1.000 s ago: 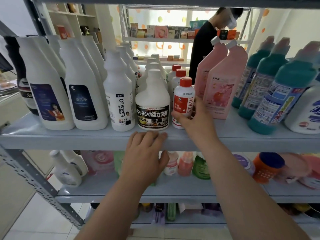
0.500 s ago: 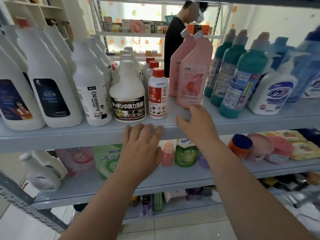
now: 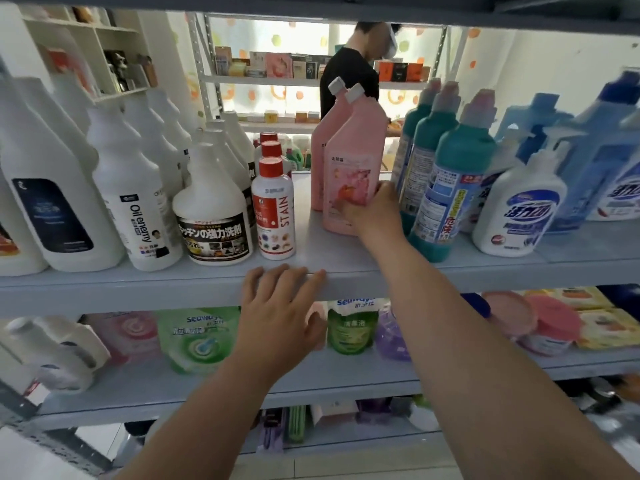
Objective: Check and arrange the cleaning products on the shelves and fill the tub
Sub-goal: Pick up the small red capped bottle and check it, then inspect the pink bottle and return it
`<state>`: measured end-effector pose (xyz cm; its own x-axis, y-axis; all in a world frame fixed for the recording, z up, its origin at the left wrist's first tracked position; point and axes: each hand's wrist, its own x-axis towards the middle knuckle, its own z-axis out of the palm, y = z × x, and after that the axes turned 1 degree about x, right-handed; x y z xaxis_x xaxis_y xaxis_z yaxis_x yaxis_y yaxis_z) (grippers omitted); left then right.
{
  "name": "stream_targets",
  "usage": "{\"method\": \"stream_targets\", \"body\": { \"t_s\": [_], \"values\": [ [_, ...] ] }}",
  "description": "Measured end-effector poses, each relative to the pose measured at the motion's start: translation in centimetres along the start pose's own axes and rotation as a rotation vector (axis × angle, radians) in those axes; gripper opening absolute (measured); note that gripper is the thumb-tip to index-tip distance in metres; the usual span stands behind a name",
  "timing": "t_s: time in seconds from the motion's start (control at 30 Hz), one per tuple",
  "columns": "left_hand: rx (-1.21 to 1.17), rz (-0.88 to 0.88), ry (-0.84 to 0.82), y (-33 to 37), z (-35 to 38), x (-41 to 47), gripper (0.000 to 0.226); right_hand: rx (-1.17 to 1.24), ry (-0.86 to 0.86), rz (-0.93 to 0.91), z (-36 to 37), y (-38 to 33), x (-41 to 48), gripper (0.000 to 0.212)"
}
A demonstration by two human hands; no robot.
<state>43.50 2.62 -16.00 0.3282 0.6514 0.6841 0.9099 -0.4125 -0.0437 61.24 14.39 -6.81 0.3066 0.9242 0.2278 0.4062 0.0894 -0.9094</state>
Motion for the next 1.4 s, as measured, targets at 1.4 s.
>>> {"method": "stream_targets", "body": {
  "t_s": [1.4],
  "values": [
    [-1.926, -1.085, -0.937, 13.6, -11.2, -9.0, 0.066, 0.893, -0.406, 0.590, -9.4, 10.0, -26.7, 0.081]
  ]
}}
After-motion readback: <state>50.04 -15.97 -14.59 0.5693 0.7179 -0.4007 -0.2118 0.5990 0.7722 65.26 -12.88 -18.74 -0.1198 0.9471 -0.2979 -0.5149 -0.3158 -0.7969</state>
